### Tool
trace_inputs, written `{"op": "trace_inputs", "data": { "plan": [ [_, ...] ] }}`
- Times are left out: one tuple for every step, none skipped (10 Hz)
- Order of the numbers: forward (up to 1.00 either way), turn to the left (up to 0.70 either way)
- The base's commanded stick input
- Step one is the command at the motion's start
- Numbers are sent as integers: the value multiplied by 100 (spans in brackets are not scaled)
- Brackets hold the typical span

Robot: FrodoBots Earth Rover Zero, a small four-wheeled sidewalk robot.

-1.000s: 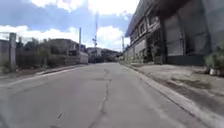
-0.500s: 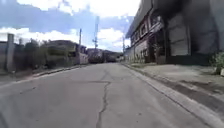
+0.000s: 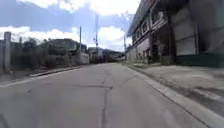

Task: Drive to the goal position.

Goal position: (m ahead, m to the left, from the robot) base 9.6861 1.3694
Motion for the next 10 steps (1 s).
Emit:
{"op": "trace_inputs", "data": {
  "plan": [
    [85, 0],
    [85, 0],
    [85, 0],
    [85, 0],
    [85, 0],
    [85, 0],
    [85, 0],
    [85, 0],
    [85, 0],
    [85, 0]
  ]
}}
